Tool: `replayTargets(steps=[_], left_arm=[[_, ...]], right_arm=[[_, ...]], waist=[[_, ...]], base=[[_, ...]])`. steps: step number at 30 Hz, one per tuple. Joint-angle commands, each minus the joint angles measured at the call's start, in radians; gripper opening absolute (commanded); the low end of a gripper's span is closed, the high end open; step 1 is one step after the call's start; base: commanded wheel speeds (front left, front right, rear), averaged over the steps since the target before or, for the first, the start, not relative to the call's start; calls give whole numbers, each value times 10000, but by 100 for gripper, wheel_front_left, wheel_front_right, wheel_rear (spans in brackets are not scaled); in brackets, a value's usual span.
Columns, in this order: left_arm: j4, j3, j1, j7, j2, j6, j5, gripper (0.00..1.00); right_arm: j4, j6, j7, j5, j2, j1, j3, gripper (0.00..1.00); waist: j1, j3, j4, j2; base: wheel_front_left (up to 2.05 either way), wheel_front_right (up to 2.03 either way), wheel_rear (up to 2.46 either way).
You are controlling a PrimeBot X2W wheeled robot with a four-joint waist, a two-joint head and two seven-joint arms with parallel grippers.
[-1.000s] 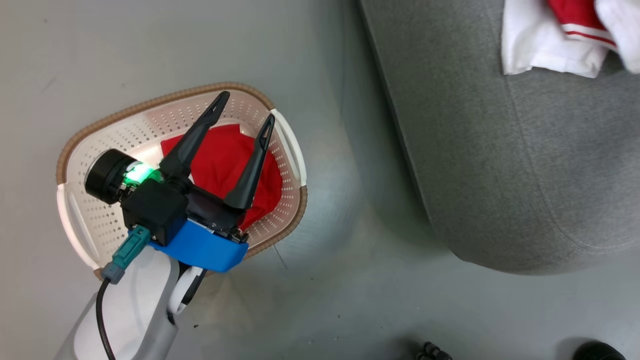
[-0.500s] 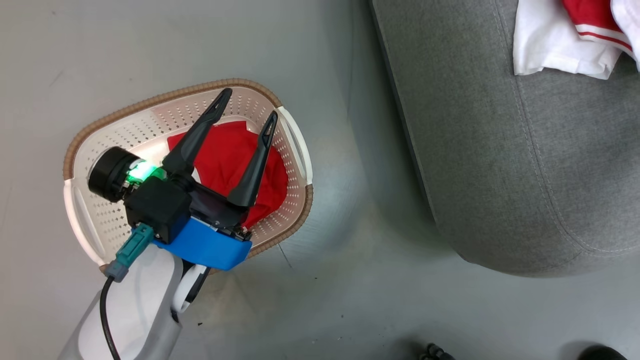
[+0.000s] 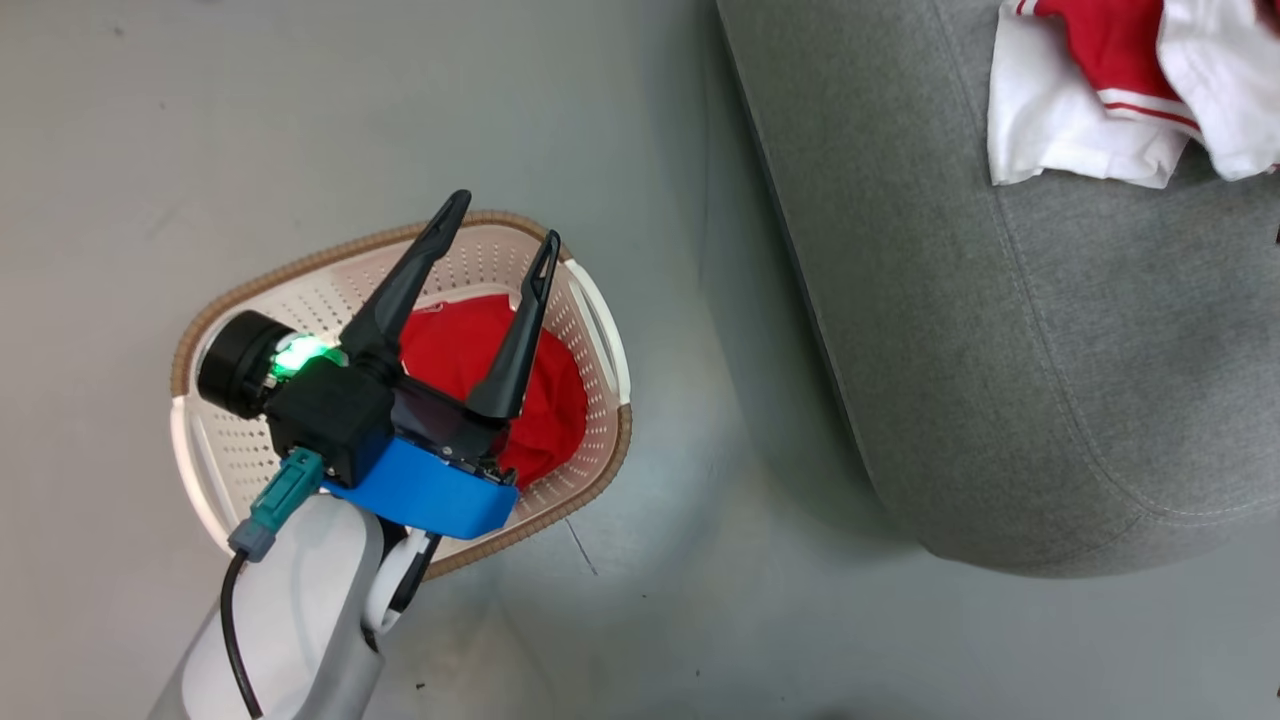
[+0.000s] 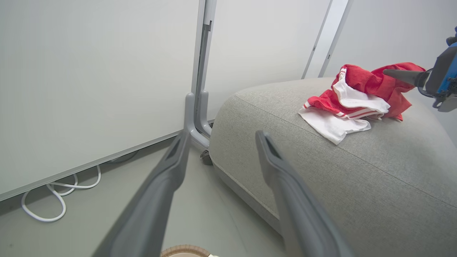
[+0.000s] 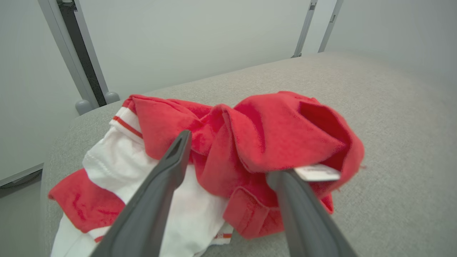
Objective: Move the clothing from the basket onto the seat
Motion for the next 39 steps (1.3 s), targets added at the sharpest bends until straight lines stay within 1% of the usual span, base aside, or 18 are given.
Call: replayTargets(steps=[1,4,11,16,20,26,34,39], left_arm=[[42,32,59,-28,-35,-18,-35,100],[148,100,250,-28,-206,-18,-80,100],[463,809,1017,-28,-666,-18,46,100],[719,1214,1648,-28,-1030,-18,41,100],[851,1678,2223,-28,-1291,-18,-63,100],[1006,2344,3020,-27,-1624,-18,-34,100],[1242,3143,3689,-27,-1857,-18,110,100],[1522,3359,3883,-27,-1893,-18,149,100]], right_arm=[[-54,1,-50,-79,9,240,47,100],[-229,1,-50,-204,46,616,215,100],[-809,1,-48,-247,474,1838,646,100],[-1338,1,-45,-183,711,2917,1065,100],[-2017,1,-46,-55,992,3876,1233,100],[-3087,1,-41,-222,1321,5249,1974,100],[-4729,1,132,-26,1664,6920,3194,100],[-5601,1,429,197,1751,7834,3790,100]], waist=[[0,-299,62,0],[0,-749,166,0],[0,-1942,303,0],[0,-2920,543,0],[0,-3667,738,0],[0,-4503,1006,0],[0,-5219,1412,0],[0,-5556,1747,0]], base=[[0,0,0],[0,0,0],[0,0,0],[0,0,0],[0,0,0],[0,0,0],[0,0,0],[0,0,0]])
